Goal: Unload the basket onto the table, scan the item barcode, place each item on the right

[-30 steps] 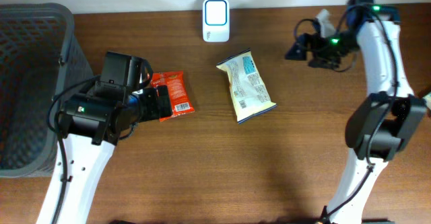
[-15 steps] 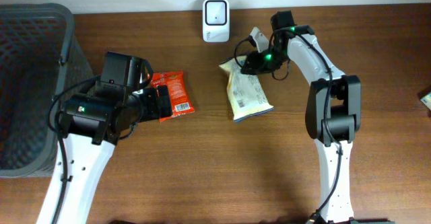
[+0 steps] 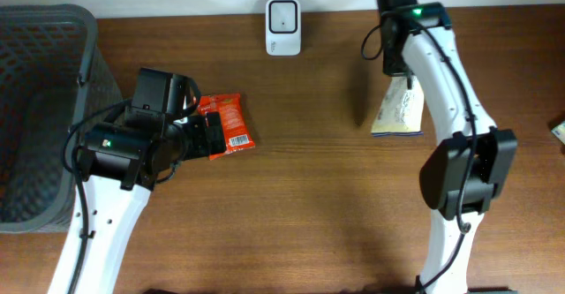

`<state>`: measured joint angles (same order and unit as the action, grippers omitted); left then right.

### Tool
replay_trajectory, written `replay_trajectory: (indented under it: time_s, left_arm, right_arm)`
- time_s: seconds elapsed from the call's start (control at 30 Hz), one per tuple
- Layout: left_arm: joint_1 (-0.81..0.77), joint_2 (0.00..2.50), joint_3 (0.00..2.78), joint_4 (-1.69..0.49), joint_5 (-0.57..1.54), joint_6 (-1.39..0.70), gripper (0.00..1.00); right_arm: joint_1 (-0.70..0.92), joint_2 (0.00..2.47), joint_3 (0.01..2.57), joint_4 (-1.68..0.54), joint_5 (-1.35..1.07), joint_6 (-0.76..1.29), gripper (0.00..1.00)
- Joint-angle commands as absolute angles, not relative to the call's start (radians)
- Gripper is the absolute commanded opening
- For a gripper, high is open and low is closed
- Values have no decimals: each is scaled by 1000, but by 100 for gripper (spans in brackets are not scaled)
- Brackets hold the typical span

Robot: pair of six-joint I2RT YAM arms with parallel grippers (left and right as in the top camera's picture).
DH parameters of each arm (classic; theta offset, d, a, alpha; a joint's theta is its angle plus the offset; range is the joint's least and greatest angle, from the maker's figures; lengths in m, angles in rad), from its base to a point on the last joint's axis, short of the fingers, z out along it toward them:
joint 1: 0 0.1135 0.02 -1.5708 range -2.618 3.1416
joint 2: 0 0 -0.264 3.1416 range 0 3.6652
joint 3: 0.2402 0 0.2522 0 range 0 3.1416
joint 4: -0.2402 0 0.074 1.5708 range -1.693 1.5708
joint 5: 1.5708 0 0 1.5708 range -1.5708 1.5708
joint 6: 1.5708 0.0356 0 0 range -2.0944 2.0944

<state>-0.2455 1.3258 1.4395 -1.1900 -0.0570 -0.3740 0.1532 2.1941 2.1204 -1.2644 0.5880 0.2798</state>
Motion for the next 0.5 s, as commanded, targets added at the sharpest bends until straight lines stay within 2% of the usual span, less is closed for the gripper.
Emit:
replay_trajectory:
  time_s: [0.0, 0.13, 0.17, 0.23, 0.3, 0.37, 0.43, 0.47]
  left_arm:
    - [-243, 1320, 1450, -1192, -60, -365, 99]
    - [-243, 1320, 1450, -1192, -60, -365, 99]
    - [-243, 1320, 1450, -1192, -60, -365, 99]
    - [-243, 1320, 1450, -1192, -60, -365, 99]
    - [-243, 1320, 1450, -1192, -60, -365, 99]
    - [-243, 1320, 1450, -1192, -60, -365, 99]
    - [-243, 1320, 1450, -1192, -60, -365, 99]
    - [-243, 1320, 1450, -1192, -60, -365, 99]
  right_arm:
    - [228, 2243, 2066, -1267, 846, 474, 4]
    - [344, 2303, 1975, -1241, 892, 545, 5]
    - [368, 2315, 1972, -1237, 880, 545, 8]
    - [429, 2321, 1969, -1230, 811, 544, 20]
    - [491, 2321, 1970, -1219, 754, 543, 27]
    - [545, 2319, 1990, -1216, 687, 543, 63]
    - [564, 2316, 2034, -1227, 594, 517, 64]
    - [560, 2316, 2085, -1256, 543, 505, 81]
